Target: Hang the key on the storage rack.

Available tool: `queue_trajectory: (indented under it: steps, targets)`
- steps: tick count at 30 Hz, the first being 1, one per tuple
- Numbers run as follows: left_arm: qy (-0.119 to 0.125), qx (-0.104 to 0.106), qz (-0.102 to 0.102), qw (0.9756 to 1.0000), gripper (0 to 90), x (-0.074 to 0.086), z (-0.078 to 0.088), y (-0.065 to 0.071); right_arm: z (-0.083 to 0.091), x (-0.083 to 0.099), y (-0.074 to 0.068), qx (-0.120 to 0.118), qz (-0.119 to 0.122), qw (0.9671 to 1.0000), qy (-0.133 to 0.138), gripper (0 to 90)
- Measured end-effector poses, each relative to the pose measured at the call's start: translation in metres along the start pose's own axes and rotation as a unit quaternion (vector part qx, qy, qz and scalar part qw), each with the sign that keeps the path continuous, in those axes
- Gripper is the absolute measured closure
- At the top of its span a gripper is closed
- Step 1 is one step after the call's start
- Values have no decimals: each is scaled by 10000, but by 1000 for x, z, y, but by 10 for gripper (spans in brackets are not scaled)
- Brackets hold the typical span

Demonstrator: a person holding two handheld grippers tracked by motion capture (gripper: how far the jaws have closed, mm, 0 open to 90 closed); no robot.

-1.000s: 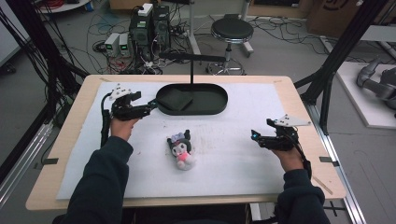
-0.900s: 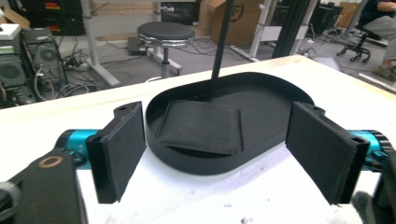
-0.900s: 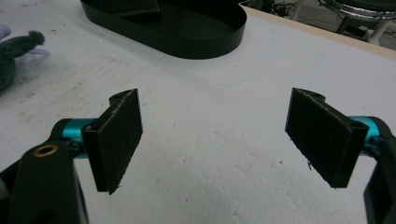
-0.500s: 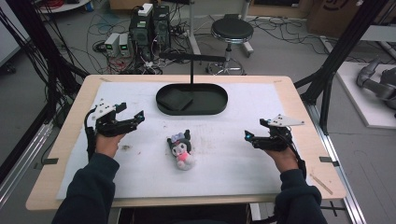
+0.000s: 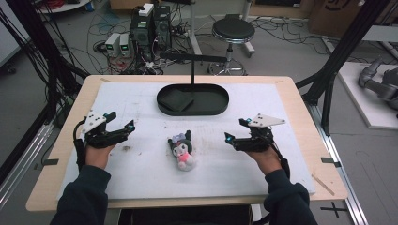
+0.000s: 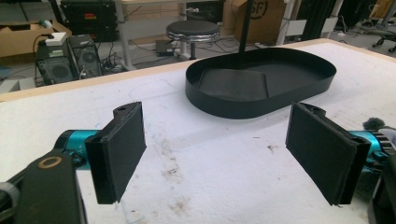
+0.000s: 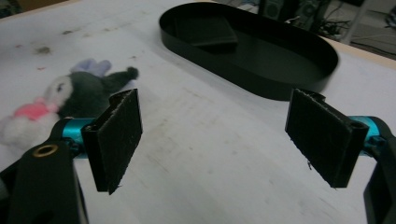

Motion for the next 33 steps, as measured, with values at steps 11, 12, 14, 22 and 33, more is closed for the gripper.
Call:
queue_trajectory:
  steps: [11,12,14,22,33]
  targets:
    - [29,2,194,9998,237,3,2,-10,-63,-39,-45,-686,237,9973,-82,191]
    - [33,-12,197,9998,238,3,3,-11,-68,-41,-49,-754,259,9968,-97,191]
    - [53,-56,239,9997,239,3,5,-15,-77,-46,-56,-894,277,9954,-180,191]
    - [124,-244,377,9989,239,3,10,-28,-111,-55,-85,-1358,422,9882,-572,191]
    - [85,-279,439,9986,241,5,10,-30,-120,-54,-85,-1481,722,9806,-1066,522]
Point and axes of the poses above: each handheld gripper's, and its own axes: z roughly backward along the jaws, x roughly out of its underside, y roughly to its right, the point moved 1 cm from there along -z, roughly forward along the jaws, and after that the axes turned 14 degrees about z, right-handed, at the moved point
